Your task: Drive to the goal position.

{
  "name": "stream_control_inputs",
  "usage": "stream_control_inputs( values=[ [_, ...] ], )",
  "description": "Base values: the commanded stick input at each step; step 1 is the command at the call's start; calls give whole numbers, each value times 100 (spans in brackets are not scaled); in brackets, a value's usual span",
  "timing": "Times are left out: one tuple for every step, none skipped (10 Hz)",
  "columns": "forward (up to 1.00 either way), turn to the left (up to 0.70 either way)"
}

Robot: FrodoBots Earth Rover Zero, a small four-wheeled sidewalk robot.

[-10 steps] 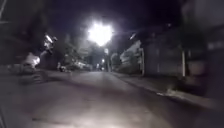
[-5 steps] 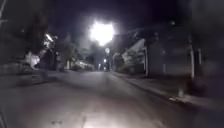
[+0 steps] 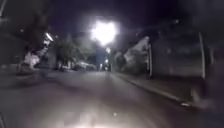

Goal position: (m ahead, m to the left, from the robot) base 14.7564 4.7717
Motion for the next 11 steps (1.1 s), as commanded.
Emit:
stream_control_inputs(
  values=[
    [70,0],
    [70,0],
    [70,0],
    [70,0],
    [70,0],
    [70,0],
    [70,0],
    [70,0],
    [70,0],
    [70,0],
    [70,0]
  ],
)
